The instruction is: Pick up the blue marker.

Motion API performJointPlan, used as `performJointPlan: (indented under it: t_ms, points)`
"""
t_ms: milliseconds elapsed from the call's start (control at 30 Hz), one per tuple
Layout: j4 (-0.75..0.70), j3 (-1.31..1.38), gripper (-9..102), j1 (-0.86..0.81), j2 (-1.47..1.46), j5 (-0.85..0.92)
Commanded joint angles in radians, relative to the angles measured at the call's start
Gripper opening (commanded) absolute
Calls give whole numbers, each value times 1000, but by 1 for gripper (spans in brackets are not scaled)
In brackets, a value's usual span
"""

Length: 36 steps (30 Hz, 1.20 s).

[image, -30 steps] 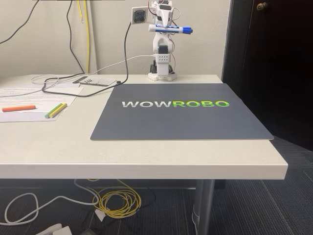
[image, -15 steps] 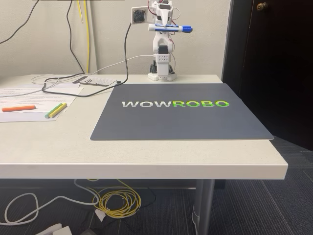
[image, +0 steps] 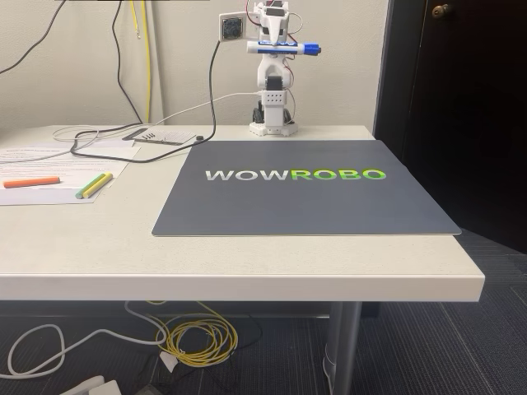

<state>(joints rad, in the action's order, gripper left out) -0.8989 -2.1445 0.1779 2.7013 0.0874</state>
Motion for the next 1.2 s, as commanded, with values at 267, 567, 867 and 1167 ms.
performJointPlan:
  t_ms: [267, 567, 867, 1167]
  points:
    - [-58, -2, 2, -40, 66, -5]
    - [-40, -94, 1, -48, 158, 0]
    - [-37, -130, 1, -63, 199, -2]
    - [-37, -130, 1, -64, 201, -2]
